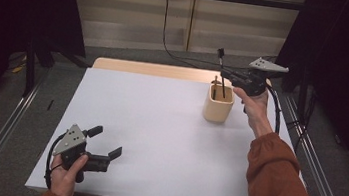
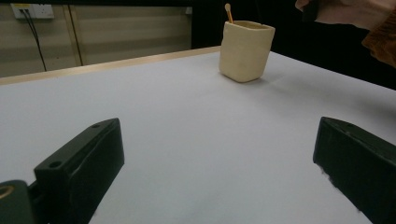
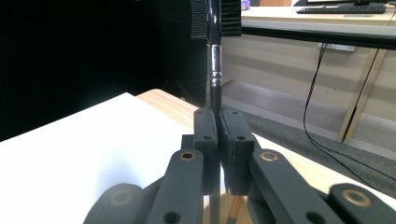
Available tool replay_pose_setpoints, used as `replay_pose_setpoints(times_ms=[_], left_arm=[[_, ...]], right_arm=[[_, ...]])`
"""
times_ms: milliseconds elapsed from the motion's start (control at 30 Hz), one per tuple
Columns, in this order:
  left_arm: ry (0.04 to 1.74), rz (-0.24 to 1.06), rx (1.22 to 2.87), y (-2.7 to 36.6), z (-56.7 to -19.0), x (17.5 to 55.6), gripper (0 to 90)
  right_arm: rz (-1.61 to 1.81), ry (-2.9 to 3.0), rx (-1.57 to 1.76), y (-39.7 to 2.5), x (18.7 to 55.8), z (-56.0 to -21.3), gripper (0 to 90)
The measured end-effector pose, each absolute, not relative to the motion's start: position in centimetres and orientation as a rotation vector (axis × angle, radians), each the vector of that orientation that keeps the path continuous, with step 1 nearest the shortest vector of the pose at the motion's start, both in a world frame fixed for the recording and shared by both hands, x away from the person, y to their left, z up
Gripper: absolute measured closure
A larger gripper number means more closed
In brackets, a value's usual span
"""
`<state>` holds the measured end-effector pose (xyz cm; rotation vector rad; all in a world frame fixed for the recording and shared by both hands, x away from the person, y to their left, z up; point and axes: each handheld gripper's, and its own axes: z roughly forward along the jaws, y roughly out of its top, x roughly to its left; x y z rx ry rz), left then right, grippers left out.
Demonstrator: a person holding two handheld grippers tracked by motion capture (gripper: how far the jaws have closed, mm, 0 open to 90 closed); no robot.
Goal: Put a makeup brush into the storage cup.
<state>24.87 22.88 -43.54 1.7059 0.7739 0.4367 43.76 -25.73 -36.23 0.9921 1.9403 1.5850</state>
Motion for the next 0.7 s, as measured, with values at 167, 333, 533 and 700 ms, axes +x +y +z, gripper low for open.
replay_pose_setpoints(times_ms=[167,333,533,700], left_arm=[[0.773,0.435,1.707,22.9,-43.5,24.9,2.0],[0.77,0.436,1.709,22.9,-43.5,24.8,1.9],[0.769,0.434,1.708,22.9,-43.5,24.8,1.8],[0.769,0.435,1.707,22.9,-43.5,24.8,1.9]], right_arm=[[1.585,1.938,1.017,-26.1,43.8,-37.4,85.6],[1.578,1.947,1.023,-26.1,43.6,-38.0,85.6],[1.569,1.962,1.045,-26.2,43.3,-39.2,85.6],[1.564,1.963,1.057,-26.4,43.1,-39.8,85.5]])
